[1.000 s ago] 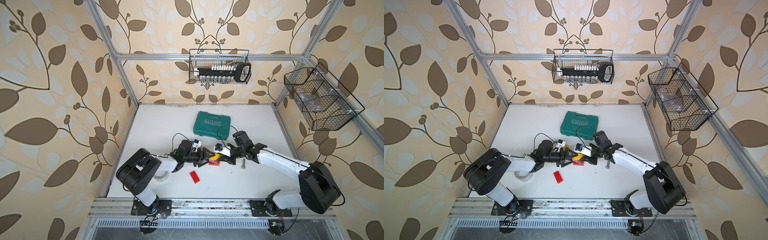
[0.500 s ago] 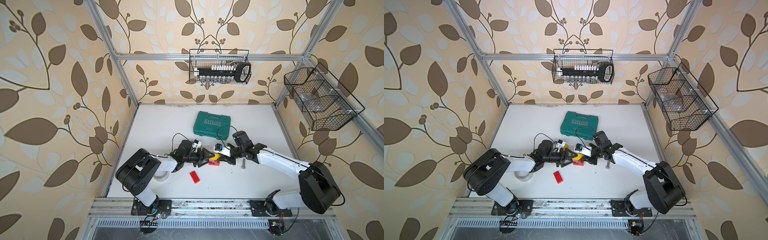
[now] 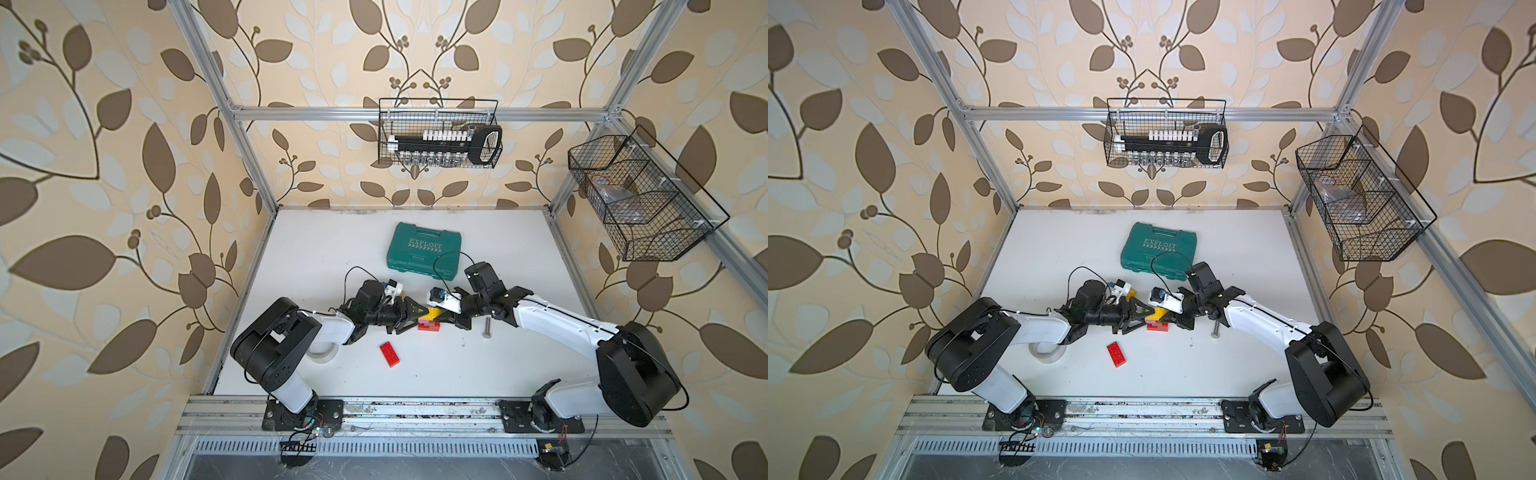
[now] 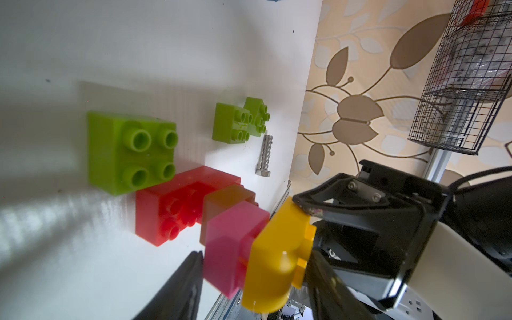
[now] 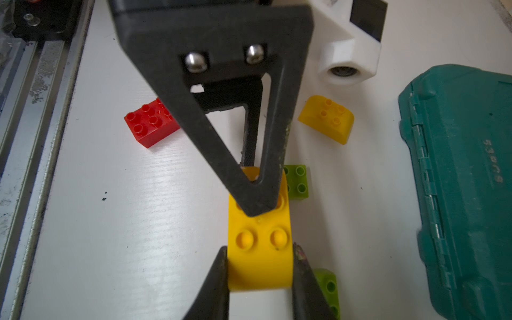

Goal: Assemble the letter s with lego
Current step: Assemble the lego brick with the lego brick.

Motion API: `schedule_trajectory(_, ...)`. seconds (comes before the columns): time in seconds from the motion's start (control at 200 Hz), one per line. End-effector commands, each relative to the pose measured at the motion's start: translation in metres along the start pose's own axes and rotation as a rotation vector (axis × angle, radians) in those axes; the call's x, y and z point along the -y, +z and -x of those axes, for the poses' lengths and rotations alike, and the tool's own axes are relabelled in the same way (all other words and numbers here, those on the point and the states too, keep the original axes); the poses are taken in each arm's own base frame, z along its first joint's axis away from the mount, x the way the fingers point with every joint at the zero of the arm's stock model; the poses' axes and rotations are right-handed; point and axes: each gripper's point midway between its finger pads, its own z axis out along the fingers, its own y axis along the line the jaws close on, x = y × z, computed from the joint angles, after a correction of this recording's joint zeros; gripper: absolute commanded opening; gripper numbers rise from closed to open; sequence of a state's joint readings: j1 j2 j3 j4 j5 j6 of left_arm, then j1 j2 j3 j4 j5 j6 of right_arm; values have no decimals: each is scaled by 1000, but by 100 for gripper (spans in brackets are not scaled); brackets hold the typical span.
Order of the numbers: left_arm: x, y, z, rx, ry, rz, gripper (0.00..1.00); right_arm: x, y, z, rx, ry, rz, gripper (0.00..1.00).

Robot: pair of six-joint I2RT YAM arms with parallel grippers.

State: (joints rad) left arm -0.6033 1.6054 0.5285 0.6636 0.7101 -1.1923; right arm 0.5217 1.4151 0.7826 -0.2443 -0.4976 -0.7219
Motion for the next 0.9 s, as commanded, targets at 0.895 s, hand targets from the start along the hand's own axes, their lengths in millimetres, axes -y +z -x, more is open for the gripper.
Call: schedule_trajectory(0.895, 25, -2, 0, -1, 65, -52, 54, -3, 4, -9, -44, 30, 16, 6)
